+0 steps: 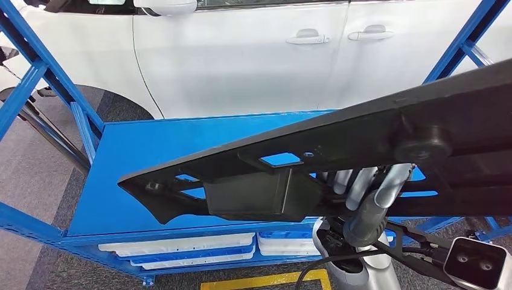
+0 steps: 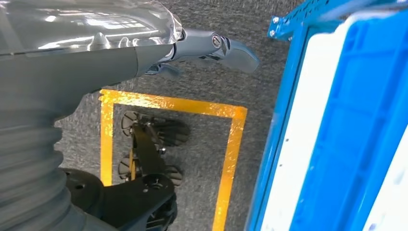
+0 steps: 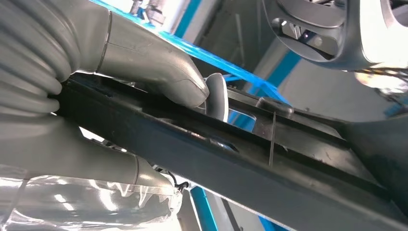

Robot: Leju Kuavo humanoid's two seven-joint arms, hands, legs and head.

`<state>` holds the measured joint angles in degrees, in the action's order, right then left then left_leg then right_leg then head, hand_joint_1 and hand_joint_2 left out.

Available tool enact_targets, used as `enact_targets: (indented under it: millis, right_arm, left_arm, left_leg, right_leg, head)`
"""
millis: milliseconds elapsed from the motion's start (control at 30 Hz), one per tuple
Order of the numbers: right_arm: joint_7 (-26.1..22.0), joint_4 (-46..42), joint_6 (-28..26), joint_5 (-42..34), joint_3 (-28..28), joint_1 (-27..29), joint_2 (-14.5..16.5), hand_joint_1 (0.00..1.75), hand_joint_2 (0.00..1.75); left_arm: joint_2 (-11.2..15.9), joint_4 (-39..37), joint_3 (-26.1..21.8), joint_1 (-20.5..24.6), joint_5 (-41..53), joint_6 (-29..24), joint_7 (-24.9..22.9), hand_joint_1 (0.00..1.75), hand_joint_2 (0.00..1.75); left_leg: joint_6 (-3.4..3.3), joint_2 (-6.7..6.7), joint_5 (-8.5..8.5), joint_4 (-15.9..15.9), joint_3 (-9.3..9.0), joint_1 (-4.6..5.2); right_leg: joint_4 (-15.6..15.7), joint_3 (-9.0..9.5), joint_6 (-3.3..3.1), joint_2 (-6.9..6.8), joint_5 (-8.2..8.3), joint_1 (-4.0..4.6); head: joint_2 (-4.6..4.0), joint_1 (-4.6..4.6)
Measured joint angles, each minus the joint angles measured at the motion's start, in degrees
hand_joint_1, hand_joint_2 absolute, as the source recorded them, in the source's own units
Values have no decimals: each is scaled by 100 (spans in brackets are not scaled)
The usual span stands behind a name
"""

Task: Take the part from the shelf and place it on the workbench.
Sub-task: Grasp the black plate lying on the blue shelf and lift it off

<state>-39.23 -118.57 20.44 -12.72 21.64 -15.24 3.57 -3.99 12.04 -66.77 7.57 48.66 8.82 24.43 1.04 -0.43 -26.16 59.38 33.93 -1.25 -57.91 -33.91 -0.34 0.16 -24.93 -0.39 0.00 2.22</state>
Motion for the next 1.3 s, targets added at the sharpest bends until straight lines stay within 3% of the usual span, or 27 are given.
enact_targets:
  millis: [33, 100, 167, 200, 233, 333, 367, 467, 500, 533, 633, 667, 700, 733, 800, 867, 900, 967, 1033, 1067, 1133, 1167, 1200, 1233, 1267, 1300]
  right_arm:
    - [1, 1, 19, -29, 0, 12, 15, 175, 175]
    - [2, 9, 39, -79, 0, 51, 38, 175, 175]
    - [2, 32, 44, -98, 0, 101, 45, 175, 175]
    - [2, 48, 45, -103, 0, 120, 48, 175, 175]
    - [2, 65, 48, -108, 0, 133, 50, 175, 175]
    - [2, 98, 66, -127, 0, 142, 53, 175, 175]
    - [2, 104, 73, -129, 0, 143, 54, 175, 175]
    - [2, 119, 123, -103, -15, 145, 53, 175, 175]
    - [2, 123, 166, -90, -40, 145, 52, 175, 175]
    - [2, 127, 218, -80, -78, 146, 51, 175, 175]
    - [2, 161, 462, -75, -235, 159, 48, 175, 175]
    - [2, 180, 555, -78, -285, 166, 48, 175, 175]
    - [2, 203, 636, -81, -331, 174, 47, 175, 175]
    - [2, 227, 696, -82, -374, 179, 47, 175, 175]
    - [2, 268, 759, -81, -442, 178, 47, 175, 175]
    - [2, 293, 782, -78, -478, 174, 48, 175, 175]
    - [2, 303, 790, -74, -491, 169, 48, 175, 175]
    - [2, 325, 797, -61, -513, 161, 45, 175, 175]
    - [2, 348, 779, -46, -520, 146, 38, 175, 175]
    - [2, 356, 764, -44, -520, 137, 32, 175, 175]
    - [2, 365, 742, -58, -520, 122, 16, 175, 175]
    - [2, 366, 737, -71, -520, 119, 7, 175, 175]
    - [2, 367, 738, -85, -520, 117, -4, 175, 175]
    - [2, 367, 740, -94, -520, 116, -15, 175, 175]
    - [2, 367, 742, -101, -520, 114, -26, 175, 175]
    - [2, 367, 742, -103, -520, 110, -34, 175, 175]
  left_arm:
    - [2, 0, -5, -3, -1, -7, -5, 0, 175]
    - [4, 0, -16, -9, -2, -19, -16, 0, 175]
    - [4, 0, -29, -23, -4, -36, -36, 0, 175]
    - [4, 0, -35, -30, -4, -51, -51, 0, 175]
    - [5, 0, -38, -36, -4, -68, -68, 0, 175]
    - [10, 0, -40, -27, -3, -107, -101, 0, 175]
    - [12, 0, -40, -26, -3, -117, -112, 0, 175]
    - [12, -1, -45, -66, -1, -207, -216, 0, 175]
    - [10, -1, -47, -80, -1, -253, -288, 0, 175]
    - [10, -1, -49, -88, 2, -299, -371, 0, 175]
    - [13, 0, -56, -114, 7, -496, -725, 0, 175]
    - [14, 0, -64, -130, 4, -560, -840, 0, 175]
    - [14, -1, -74, -147, 2, -605, -924, 0, 175]
    - [15, -1, -84, -162, 0, -632, -981, 0, 175]
    - [15, -1, -97, -182, -1, -655, -1037, 0, 175]
    - [15, 0, -107, -189, -1, -660, -1053, 0, 175]
    - [16, 0, -117, -192, 0, -666, -1062, 0, 175]
    - [19, 0, -139, -207, 9, -682, -1100, 0, 175]
    - [31, 0, -158, -225, 28, -693, -1150, 0, 175]
    - [38, 0, -168, -234, 37, -695, -1171, 0, 175]
    - [49, 0, -181, -237, 52, -692, -1200, 0, 175]
    - [55, 0, -182, -237, 58, -686, -1212, 0, 175]
    - [64, 0, -182, -235, 63, -679, -1223, 0, 175]
    - [75, 0, -182, -234, 69, -669, -1233, 0, 175]
    - [85, 1, -182, -234, 73, -661, -1240, 0, 175]
    - [95, 2, -182, -231, 74, -656, -1244, 0, 175]
  left_leg:
    - [19, 4, -152, 166, 62, 3]
    - [37, 11, -622, 824, 296, 2]
    - [47, 11, -932, 1429, 465, 2]
    - [44, 12, -936, 1461, 413, 2]
    - [34, 12, -838, 1240, 235, 2]
    - [-33, 8, -493, 86, -482, 25]
    - [-65, 3, -450, -93, -571, 43]
    - [-168, 8, -327, -138, -514, 66]
    - [-206, 22, -263, -151, -479, 56]
    - [-242, 38, -190, -167, -422, 41]
    - [-289, 60, 12, -165, -180, 33]
    - [-283, 63, 70, -156, -93, 34]
    - [-274, 66, 122, -145, -9, 34]
    - [-263, 68, 171, -131, 71, 33]
    - [-230, 65, 260, -102, 200, 33]
    - [-173, 54, 343, -95, 260, 41]
    - [-138, 52, 385, -105, 267, 42]
    - [-59, 50, 483, -155, 268, 45]
    - [-8, 43, 375, -87, 338, 38]
    - [8, 40, 166, 92, 409, 36]
    - [23, 41, -428, 752, 592, 23]
    - [35, 41, -637, 1121, 660, 19]
    - [44, 42, -715, 1385, 669, 19]
    - [47, 42, -665, 1477, 595, 19]
    - [42, 42, -527, 1354, 414, 19]
    - [29, 42, -379, 1039, 139, 19]
  right_leg:
    - [36, -17, -40, -13, 44, -11]
    - [59, -91, -92, -32, 119, -3]
    - [48, -200, -105, -41, 194, 23]
    - [38, -259, -103, -41, 234, 33]
    - [23, -314, -94, -39, 271, 37]
    - [-43, -437, -28, -36, 368, 48]
    - [-56, -453, 7, -39, 400, 48]
    - [-27, -466, 112, -36, 509, 31]
    - [-56, -499, 141, -28, 451, 24]
    - [-189, -564, 168, -21, 279, 15]
    - [-1208, -869, 247, -14, -563, -28]
    - [-1526, -910, 267, -15, -701, -38]
    - [-1673, -859, 278, -15, -713, -44]
    - [-1598, -694, 279, -16, -625, -48]
    - [-871, -79, 246, -15, -426, -48]
    - [-143, 420, 183, -10, -413, -15]
    - [25, 511, 151, -9, -445, 5]
    - [81, 478, 76, -12, -373, 22]
    - [143, 399, -14, -32, -240, -1]
    - [174, 337, -55, -41, -159, -12]
    - [185, 186, -106, -49, -23, 1]
    - [178, 102, -111, -53, 38, 13]
    - [166, 17, -112, -56, 97, 24]
    - [150, -71, -107, -58, 155, 31]
    - [130, -158, -97, -57, 208, 35]
    - [105, -236, -83, -56, 257, 36]
  head:
    - [0, 0]
    - [0, 0]
    - [-1, 0]
    - [-1, 1]
    - [-1, 1]
    - [-1, 0]
    - [-1, 0]
    - [0, 0]
    - [0, 0]
    - [0, -1]
    - [0, -2]
    - [-1, -2]
    - [-1, -2]
    - [-1, -2]
    - [-1, -2]
    - [-1, 1]
    - [-1, 1]
    - [0, -1]
    - [0, -2]
    - [0, -2]
    - [0, -1]
    - [0, -1]
    - [0, -2]
    - [0, -2]
    - [0, -2]
    - [0, -2]
